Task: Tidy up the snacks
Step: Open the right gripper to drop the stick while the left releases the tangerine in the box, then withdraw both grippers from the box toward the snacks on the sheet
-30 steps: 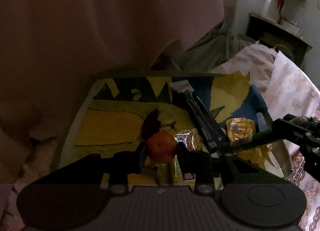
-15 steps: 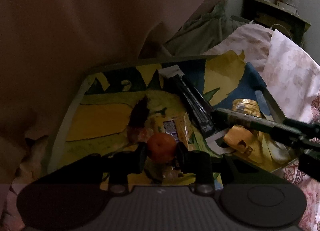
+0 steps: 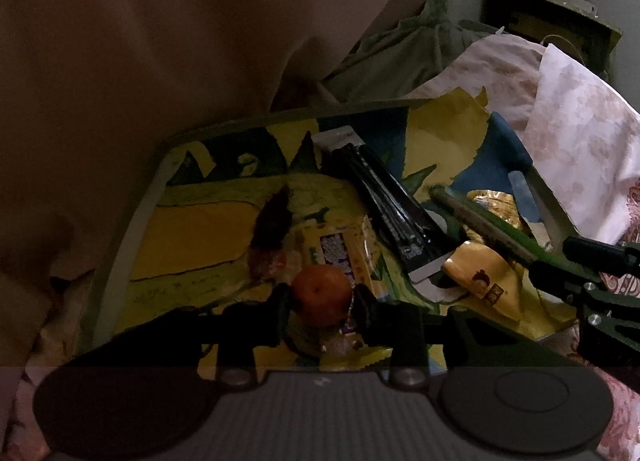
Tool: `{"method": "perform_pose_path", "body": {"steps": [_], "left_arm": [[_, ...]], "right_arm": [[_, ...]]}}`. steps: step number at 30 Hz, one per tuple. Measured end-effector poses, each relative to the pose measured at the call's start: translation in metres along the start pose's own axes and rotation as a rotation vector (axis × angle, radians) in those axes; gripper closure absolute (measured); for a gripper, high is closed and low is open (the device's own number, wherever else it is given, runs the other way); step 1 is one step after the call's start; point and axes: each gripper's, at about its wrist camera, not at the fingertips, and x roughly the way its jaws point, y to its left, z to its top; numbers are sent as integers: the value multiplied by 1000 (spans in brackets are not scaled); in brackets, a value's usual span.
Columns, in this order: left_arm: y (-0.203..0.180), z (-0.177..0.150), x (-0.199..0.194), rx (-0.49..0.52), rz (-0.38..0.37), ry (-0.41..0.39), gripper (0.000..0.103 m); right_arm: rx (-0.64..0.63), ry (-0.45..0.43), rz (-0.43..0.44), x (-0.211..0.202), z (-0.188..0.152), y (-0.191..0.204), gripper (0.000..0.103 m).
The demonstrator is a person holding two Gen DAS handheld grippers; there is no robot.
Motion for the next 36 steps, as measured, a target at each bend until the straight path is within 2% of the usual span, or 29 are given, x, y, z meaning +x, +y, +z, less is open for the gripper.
{"method": "perform_pose_path", "body": {"steps": [5,7,9,13,19,25,30,36], "left_arm": [[-3,0,-5,-1,-1,6,55],[-4,0,-9,-3,0,2,46],[-4,0,-14,-8,3,-5,39],[-1,3,-28,-26,13,-23,24],[2,5,-57,-47,34,-62,9],[5,4,-94,-56,42,-109,2],[13,-5,-126,-102,31,-145,1],[32,-23,-164,-165,18,-181,1]], "right_arm": [[-12,-30,28,-9,-1,1,45],[-27,-41,32,-14,-1,3,41],[-39,-55,17,-20,-2,3,27],[-25,-79,0,-33,-3,-5,24],[31,-127,-34,-61,-1,-19,12],[79,-185,-62,-92,9,-22,6],[91,-225,-44,-123,10,-15,1],[87,-244,-33,-156,6,4,1]]}}
